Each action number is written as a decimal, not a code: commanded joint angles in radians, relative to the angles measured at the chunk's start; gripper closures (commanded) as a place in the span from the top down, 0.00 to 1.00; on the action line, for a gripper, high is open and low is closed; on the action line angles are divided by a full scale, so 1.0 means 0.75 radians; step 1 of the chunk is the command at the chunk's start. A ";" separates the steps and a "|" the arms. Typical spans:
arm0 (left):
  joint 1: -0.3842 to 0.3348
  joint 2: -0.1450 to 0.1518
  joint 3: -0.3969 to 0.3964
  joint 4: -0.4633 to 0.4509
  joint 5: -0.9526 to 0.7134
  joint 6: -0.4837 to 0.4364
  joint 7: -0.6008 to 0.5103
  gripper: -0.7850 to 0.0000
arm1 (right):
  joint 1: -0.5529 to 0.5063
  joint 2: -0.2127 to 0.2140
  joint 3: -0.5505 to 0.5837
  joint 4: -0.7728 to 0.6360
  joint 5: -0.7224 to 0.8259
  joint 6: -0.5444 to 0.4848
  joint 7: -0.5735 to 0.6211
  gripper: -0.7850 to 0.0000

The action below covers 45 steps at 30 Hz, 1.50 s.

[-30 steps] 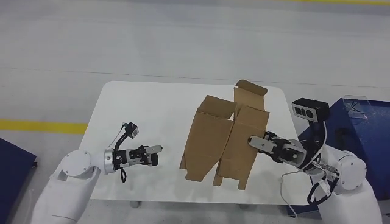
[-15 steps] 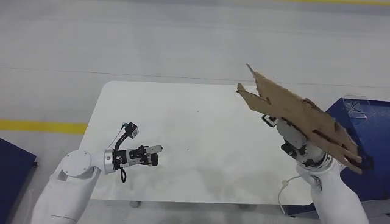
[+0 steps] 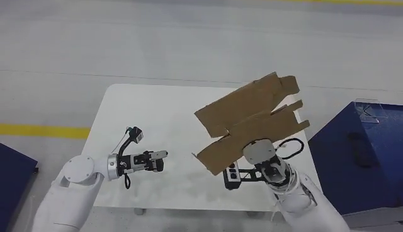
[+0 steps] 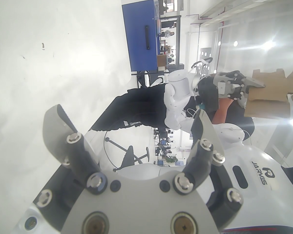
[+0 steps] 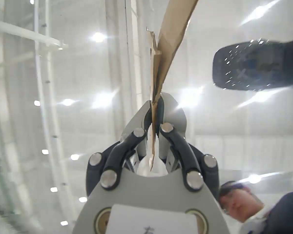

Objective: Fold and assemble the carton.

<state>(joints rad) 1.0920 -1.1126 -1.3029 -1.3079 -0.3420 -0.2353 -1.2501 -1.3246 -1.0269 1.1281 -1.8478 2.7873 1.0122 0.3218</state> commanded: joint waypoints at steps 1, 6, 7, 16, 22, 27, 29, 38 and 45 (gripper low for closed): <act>0.000 0.000 0.000 0.000 0.000 0.000 0.000 1.00 | 0.018 0.014 -0.039 0.002 0.210 0.000 -0.157 0.00; 0.000 0.000 0.000 0.000 0.000 0.000 0.000 1.00 | 0.049 0.031 -0.027 0.039 0.319 0.000 -0.326 0.00; 0.000 0.000 0.000 0.000 0.000 0.000 0.000 1.00 | 0.064 0.031 0.011 0.049 0.264 0.000 -0.324 0.00; 0.000 0.000 0.000 0.000 0.000 0.000 0.000 1.00 | 0.069 -0.034 0.333 -0.004 -1.309 -0.697 0.585 0.00; 0.000 0.000 0.000 0.000 0.000 0.000 0.000 1.00 | 0.079 -0.052 0.321 0.079 -1.796 -1.203 0.945 0.00; 0.000 0.000 0.000 0.000 0.000 0.000 0.000 1.00 | 0.087 -0.056 0.342 0.053 -2.188 -1.576 0.991 0.00; 0.000 0.000 0.000 0.000 0.000 0.000 0.000 1.00 | 0.068 -0.059 0.323 0.034 -2.352 -1.681 0.989 0.00; 0.000 0.000 0.000 0.000 0.000 0.000 0.000 1.00 | 0.035 -0.077 0.268 -0.005 -2.911 -2.137 0.836 0.00; 0.000 0.000 0.000 0.000 0.000 0.000 0.000 1.00 | 0.034 -0.084 0.234 0.007 -2.919 -2.102 0.787 0.00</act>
<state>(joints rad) 1.0920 -1.1126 -1.3029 -1.3079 -0.3420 -0.2353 -1.2501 -1.2994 -1.0898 1.3026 -1.8425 0.5965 -0.5619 0.9114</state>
